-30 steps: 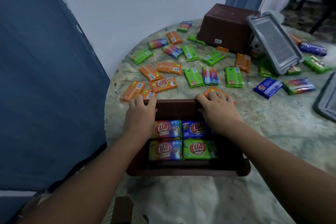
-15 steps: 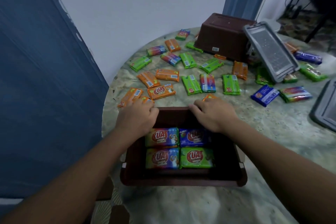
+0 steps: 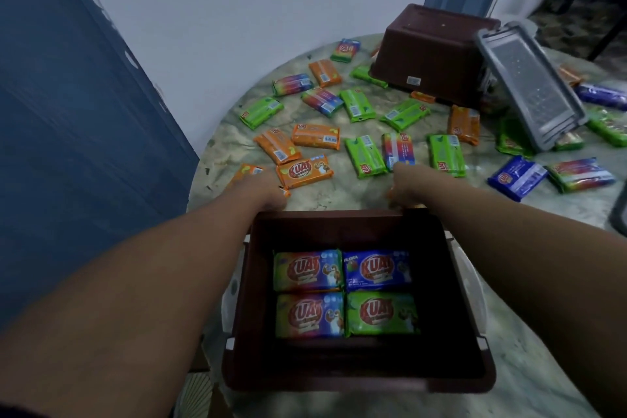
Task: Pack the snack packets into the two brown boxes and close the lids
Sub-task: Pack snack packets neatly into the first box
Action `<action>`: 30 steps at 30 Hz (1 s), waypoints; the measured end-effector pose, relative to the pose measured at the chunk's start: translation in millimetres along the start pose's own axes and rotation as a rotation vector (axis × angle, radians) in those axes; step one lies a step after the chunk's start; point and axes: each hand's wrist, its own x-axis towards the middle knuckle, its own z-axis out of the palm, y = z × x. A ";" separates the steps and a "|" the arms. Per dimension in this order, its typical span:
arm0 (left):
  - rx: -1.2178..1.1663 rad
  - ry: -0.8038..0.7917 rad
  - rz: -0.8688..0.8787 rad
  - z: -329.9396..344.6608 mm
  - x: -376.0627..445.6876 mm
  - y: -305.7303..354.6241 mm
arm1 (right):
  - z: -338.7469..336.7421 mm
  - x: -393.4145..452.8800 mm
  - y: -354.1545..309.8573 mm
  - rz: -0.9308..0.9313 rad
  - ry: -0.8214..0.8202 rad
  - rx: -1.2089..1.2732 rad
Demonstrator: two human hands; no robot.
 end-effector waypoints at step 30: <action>-0.312 0.269 0.091 0.4 6.2 11.9 | -4.7 -50.6 -20.8 -0.327 0.504 0.127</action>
